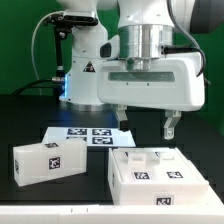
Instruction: Assemble cabinet
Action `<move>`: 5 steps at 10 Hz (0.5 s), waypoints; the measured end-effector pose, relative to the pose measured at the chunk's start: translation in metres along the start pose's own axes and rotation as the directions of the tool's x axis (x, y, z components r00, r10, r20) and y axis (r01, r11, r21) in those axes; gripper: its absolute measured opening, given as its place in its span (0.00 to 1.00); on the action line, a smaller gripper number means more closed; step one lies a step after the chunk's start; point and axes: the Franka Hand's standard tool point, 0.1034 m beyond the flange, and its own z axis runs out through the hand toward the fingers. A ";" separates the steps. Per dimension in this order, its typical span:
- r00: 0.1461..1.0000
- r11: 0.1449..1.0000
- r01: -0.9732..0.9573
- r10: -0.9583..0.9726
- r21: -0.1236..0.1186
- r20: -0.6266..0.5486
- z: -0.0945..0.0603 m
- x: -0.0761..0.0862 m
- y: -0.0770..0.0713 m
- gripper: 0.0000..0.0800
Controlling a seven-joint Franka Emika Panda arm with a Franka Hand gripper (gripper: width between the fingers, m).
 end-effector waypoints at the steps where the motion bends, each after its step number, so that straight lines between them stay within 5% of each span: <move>1: 0.999 0.999 0.038 -0.038 -0.002 0.014 0.003 -0.007 0.004 1.00; 5: 0.941 0.940 0.339 -0.339 -0.018 0.013 0.005 -0.006 0.008 1.00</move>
Offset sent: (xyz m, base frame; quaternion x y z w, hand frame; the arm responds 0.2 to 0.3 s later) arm 0.0000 0.0000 0.0000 0.0000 0.0000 -0.1938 0.9810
